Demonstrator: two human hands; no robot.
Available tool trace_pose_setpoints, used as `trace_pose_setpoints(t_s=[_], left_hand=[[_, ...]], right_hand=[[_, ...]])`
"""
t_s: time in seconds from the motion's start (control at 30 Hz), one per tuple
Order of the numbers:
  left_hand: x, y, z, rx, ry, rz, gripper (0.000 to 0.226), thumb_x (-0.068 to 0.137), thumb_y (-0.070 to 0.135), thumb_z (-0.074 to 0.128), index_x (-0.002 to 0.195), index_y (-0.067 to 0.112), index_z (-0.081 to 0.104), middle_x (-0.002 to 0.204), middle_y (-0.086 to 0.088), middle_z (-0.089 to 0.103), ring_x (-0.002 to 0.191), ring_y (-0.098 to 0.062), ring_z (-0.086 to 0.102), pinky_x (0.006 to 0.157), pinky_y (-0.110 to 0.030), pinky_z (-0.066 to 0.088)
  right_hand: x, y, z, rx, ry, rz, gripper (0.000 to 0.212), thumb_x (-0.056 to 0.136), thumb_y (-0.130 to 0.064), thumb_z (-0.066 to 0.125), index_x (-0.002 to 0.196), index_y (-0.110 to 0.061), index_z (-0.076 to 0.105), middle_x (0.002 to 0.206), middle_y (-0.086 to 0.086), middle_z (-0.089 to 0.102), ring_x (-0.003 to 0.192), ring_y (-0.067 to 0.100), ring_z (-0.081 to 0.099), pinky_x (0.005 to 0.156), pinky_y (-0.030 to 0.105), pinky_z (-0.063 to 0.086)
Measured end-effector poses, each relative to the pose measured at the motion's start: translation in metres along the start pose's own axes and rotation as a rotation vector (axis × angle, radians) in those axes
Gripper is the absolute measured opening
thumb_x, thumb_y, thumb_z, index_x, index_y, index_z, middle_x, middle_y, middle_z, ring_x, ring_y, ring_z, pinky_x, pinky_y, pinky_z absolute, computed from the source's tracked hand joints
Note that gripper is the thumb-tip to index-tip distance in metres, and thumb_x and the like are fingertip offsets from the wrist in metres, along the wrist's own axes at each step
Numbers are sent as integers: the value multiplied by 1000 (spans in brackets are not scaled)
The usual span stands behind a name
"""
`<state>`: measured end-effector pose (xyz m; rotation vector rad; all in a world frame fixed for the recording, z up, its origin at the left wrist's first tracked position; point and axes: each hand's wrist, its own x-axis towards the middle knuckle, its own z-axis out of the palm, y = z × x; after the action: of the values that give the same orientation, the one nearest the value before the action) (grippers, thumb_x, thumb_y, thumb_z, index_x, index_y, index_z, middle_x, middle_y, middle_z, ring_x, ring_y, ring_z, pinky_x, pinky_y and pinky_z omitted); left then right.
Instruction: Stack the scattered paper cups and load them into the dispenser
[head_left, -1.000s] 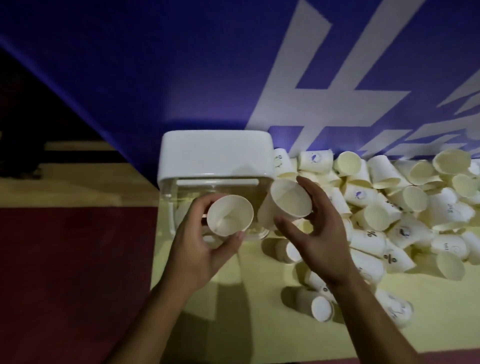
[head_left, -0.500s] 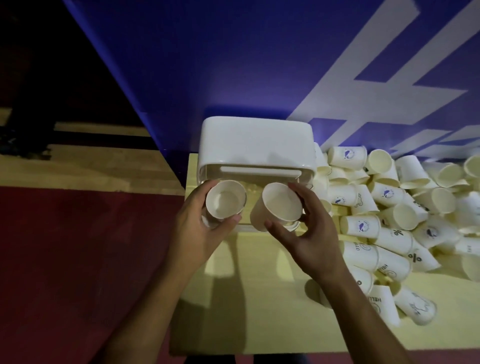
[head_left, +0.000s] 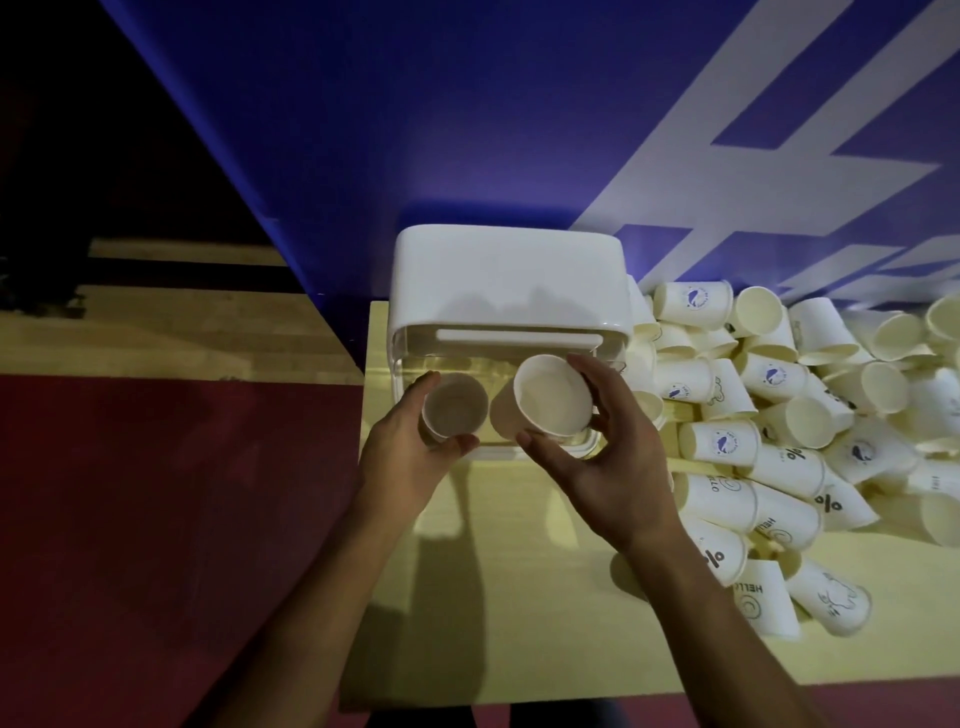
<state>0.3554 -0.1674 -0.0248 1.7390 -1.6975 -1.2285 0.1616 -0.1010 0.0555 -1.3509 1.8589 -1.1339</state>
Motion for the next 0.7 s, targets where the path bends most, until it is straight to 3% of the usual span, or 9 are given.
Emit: trace_pose_setpoints(t_s=[0.07,0.17,0.2,0.27,0.33,0.4,0.5,0.6,0.7], left_hand=[[3,3,0,51,-4,-38,81,74,35,91,145,32,52,132,11,66,120,-11,62,92,-21,52],[4,9,-4,-59,-85,37,23,98,20,66,120,25,68,111,2,71,106,-21,66,73,-28,60],[6,13,-10,-191,-104,28,20,103,16,56,111,25,72,107,-1,73,102,-23,68,69,-35,61],[1,7,-12,-253,-176,105,23,102,18,60,117,31,71,118,1,71,103,-19,69,76,-41,59],[-4,-10,-17,29,-225,132,65,89,25,77,145,39,48,137,12,60,118,-8,61,95,-35,53],[-5,-21,-18,67,-180,80,91,81,19,80,155,40,31,139,17,59,125,-5,59,101,-37,53],[-8,-27,-18,-215,-158,57,75,89,18,74,154,33,39,138,22,60,129,1,56,106,-34,50],[-12,-11,-20,-289,-75,-11,54,98,40,57,150,35,47,130,33,59,121,15,54,104,-23,47],[-10,-2,-18,-150,-58,-1,42,108,38,42,149,35,49,135,15,63,110,9,58,89,-4,41]], right_hand=[[3,-3,10,10,-3,-28,68,75,-27,91,132,-22,56,127,-18,63,119,6,61,89,18,52],[6,-6,31,-5,-20,-81,69,75,-25,91,134,-15,56,128,-9,64,119,11,62,94,28,53],[7,-5,38,-14,-31,-92,70,76,-27,90,135,-14,56,129,-7,64,119,11,61,95,32,53],[8,-1,50,-36,-50,-99,71,77,-32,89,137,-14,55,131,-6,63,120,11,60,95,36,53],[7,2,60,-74,-51,-118,72,78,-34,90,138,-15,54,132,-7,62,120,10,59,95,32,53],[6,5,66,-104,-71,-113,72,79,-39,88,138,-17,54,133,-8,62,120,9,59,96,23,49],[7,12,74,-159,-116,-80,76,79,-50,84,140,-17,54,136,-6,60,122,10,57,99,9,38],[6,22,80,-201,-165,-63,82,78,-58,82,143,-18,53,141,-7,58,129,9,53,105,12,37],[4,30,82,-197,-203,-39,78,85,-59,77,148,-20,50,144,-6,57,132,8,52,106,21,43]])
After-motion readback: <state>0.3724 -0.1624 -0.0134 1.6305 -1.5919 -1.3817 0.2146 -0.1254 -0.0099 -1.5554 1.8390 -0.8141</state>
